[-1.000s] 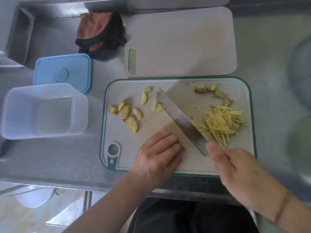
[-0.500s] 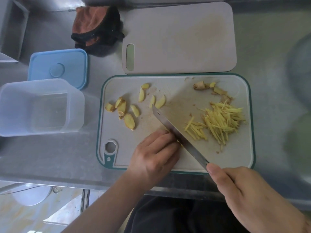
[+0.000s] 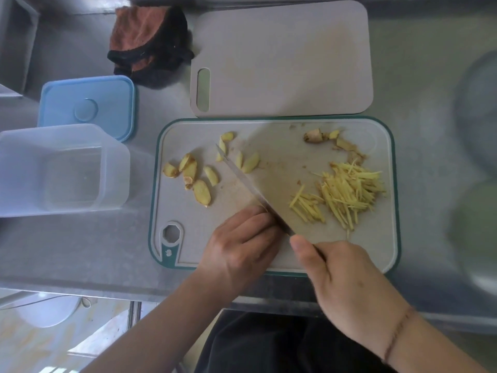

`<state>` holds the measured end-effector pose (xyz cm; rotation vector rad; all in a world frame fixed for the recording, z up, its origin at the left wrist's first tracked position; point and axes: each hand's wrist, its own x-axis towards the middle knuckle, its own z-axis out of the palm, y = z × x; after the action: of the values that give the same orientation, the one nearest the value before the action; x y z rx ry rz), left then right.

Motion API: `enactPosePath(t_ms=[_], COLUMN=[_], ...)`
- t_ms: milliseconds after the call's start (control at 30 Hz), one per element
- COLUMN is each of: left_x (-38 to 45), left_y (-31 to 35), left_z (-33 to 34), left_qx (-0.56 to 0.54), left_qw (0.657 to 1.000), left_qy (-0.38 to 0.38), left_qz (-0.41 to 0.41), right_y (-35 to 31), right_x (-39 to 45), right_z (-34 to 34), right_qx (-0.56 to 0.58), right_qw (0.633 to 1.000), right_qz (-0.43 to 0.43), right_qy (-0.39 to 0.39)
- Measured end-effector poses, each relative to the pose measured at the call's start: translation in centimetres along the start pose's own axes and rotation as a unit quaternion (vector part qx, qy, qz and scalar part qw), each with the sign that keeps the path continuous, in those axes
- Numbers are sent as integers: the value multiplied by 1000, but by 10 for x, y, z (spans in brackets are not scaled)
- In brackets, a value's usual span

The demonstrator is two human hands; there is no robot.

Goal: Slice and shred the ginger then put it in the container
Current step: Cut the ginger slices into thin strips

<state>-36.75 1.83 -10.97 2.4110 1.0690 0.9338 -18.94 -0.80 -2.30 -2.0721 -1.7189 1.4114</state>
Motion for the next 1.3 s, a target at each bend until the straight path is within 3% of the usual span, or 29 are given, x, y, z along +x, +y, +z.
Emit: enactPosePath(t_ms=[400, 867, 1067, 1300], left_x=[1, 0, 0, -1], left_y=[4, 4, 5, 4], left_z=[1, 0, -1, -2], left_qx=[18, 19, 3, 6], left_qw=[1000, 1000, 1000, 1000], left_qy=[6, 12, 20, 10], left_qz=[-10, -16, -19, 0], right_y=[42, 46, 37, 26], right_x=[-30, -21, -23, -24], right_z=[-15, -29, -27, -17], right_qx=[-3, 6, 45, 17], right_qw=[1000, 998, 999, 1000], right_qz=[19, 49, 17, 8], right_qy=[16, 37, 0, -15])
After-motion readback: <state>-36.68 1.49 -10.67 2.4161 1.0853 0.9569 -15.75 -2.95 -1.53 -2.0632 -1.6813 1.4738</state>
